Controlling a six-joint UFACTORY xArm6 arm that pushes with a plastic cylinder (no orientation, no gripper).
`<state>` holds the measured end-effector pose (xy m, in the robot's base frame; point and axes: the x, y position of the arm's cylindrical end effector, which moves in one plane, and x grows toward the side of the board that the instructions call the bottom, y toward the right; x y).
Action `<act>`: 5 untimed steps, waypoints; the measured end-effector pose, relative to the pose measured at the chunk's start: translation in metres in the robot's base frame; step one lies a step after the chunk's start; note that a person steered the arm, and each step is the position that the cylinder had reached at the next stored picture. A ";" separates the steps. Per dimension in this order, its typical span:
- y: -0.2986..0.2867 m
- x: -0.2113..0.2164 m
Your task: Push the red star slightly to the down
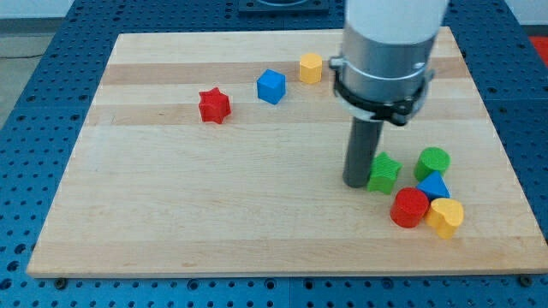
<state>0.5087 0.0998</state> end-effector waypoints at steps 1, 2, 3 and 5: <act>0.016 0.000; 0.017 0.000; 0.017 -0.003; -0.075 -0.028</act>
<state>0.4803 0.0247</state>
